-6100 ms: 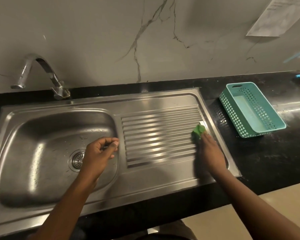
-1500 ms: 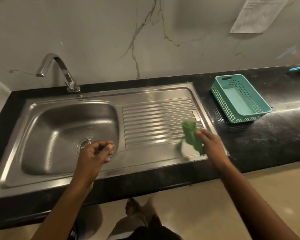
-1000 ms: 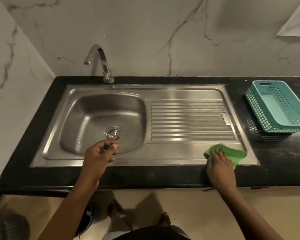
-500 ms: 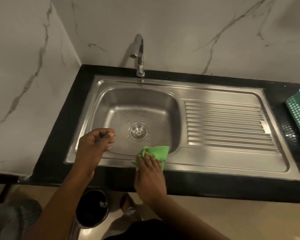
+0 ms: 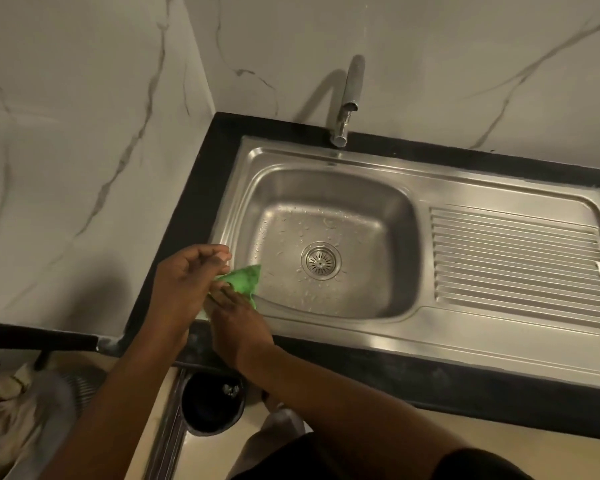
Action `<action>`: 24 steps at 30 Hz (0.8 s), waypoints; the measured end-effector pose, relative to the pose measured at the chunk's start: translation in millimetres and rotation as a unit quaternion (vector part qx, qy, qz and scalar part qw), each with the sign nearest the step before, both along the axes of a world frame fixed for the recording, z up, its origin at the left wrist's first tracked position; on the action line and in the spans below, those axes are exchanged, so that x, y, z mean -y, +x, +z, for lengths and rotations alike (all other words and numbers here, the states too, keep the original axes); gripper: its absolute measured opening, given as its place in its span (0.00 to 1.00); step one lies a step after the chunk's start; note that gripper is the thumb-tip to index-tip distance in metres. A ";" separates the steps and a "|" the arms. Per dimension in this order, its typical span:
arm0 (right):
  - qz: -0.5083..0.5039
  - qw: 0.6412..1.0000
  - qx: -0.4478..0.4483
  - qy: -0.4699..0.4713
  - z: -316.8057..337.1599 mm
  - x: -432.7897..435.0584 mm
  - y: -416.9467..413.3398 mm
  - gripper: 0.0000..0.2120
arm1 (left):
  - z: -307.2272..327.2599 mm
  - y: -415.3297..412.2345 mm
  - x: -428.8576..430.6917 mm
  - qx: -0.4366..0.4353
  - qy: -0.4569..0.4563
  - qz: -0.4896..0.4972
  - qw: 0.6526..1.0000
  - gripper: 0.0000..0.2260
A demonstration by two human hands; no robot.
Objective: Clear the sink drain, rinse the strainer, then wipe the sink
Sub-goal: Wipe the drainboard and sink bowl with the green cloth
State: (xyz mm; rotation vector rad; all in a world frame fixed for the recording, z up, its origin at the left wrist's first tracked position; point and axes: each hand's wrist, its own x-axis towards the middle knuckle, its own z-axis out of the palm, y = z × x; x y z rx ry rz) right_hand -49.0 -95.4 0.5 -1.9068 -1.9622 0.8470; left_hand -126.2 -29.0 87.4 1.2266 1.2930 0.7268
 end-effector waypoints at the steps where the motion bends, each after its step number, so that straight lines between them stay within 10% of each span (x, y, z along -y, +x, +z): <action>1: 0.015 1.000 -0.001 0.006 -0.9 3.3 6.3 0.33 | -2.0 0.2 -1.2 -0.002 -0.003 -0.001 1.000 0.07; 24: 0.129 0.990 0.028 0.058 -55.8 -60.1 43.9 0.34 | -14.1 -6.1 -20.6 -0.005 -0.029 0.114 0.993 0.07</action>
